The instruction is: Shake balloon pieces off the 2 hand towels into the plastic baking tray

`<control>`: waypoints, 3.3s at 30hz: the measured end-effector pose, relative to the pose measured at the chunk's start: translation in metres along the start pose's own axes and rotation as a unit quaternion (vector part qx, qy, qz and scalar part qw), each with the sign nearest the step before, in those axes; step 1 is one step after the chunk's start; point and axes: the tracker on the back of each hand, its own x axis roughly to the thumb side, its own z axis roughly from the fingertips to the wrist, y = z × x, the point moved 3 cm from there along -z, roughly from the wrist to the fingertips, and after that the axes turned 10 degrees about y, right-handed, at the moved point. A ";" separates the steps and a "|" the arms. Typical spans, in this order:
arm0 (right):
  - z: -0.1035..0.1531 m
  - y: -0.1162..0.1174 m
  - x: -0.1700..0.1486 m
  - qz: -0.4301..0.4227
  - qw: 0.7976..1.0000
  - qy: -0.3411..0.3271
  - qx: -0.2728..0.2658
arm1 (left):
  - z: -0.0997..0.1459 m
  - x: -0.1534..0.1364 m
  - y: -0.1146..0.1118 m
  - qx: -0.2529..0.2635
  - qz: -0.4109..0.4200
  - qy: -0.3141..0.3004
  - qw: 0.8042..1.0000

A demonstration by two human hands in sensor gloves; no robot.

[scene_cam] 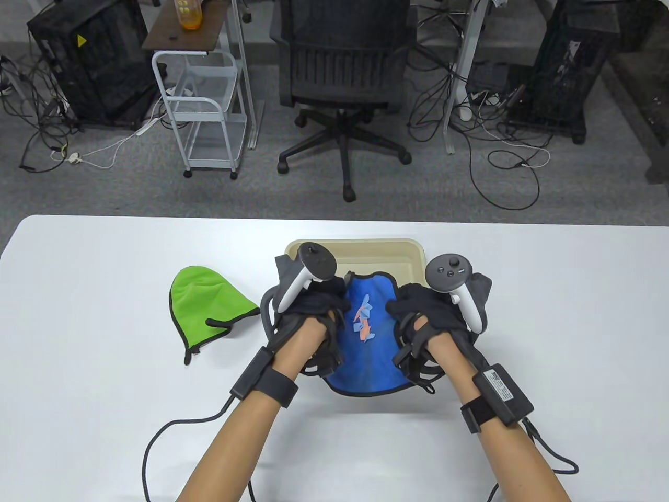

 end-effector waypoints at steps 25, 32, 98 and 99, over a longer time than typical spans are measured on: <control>-0.061 0.004 -0.012 -0.155 0.956 -0.156 -0.194 | -0.076 -0.021 -0.002 0.191 0.228 -0.067 0.952; -0.050 -0.007 -0.001 -0.175 0.950 -0.170 -0.195 | -0.054 -0.012 0.021 0.199 0.237 -0.095 0.946; 0.013 -0.082 0.010 -0.159 0.932 -0.159 -0.284 | 0.053 -0.124 -0.090 0.060 0.079 -0.174 0.980; 0.014 -0.091 0.006 -0.160 0.931 -0.155 -0.291 | 0.053 -0.124 -0.090 0.059 0.081 -0.175 0.979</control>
